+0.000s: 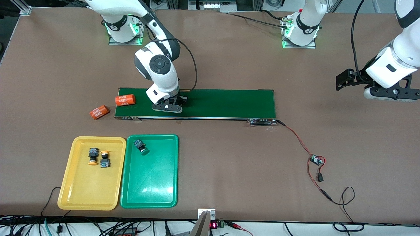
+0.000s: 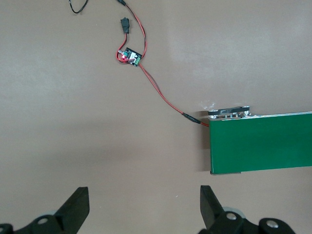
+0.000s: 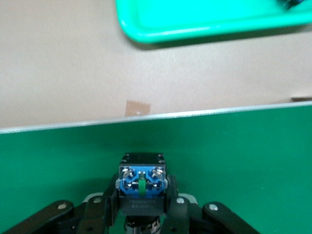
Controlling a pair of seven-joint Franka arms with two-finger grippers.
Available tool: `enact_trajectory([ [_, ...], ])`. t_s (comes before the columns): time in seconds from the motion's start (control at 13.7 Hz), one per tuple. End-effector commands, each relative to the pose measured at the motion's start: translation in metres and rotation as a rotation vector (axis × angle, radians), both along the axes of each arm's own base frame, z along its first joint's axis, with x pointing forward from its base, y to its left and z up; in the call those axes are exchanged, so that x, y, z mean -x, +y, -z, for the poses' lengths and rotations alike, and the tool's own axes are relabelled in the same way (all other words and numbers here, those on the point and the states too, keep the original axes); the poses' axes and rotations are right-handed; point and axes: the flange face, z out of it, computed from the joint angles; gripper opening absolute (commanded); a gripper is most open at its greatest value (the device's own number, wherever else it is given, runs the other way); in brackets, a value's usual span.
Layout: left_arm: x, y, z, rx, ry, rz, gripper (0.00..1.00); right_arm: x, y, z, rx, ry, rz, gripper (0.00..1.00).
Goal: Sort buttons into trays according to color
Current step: 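Grasp and lift the black-cap button with the right gripper, then lower the black-cap button into the green tray and open the right gripper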
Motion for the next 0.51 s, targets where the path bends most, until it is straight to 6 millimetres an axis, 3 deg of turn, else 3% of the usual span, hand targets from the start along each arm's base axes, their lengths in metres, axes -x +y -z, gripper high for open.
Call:
enact_trajectory([
  [0.0, -0.001, 0.003, -0.003, -0.018, 0.005, 0.005, 1.0, -0.026, -0.015, -0.046, 0.017, -0.047, 0.018, 0.12],
  [0.15, -0.001, 0.002, -0.004, -0.018, 0.003, 0.007, 1.0, -0.066, -0.028, -0.085, -0.003, -0.103, 0.0, 0.12],
  [0.22, -0.001, 0.001, -0.005, -0.018, 0.003, 0.008, 1.0, -0.091, -0.044, -0.1, -0.02, -0.132, -0.013, 0.12],
  [0.44, 0.001, 0.0, -0.003, -0.019, 0.018, 0.01, 1.0, -0.153, -0.089, -0.093, -0.018, -0.174, -0.048, 0.15],
])
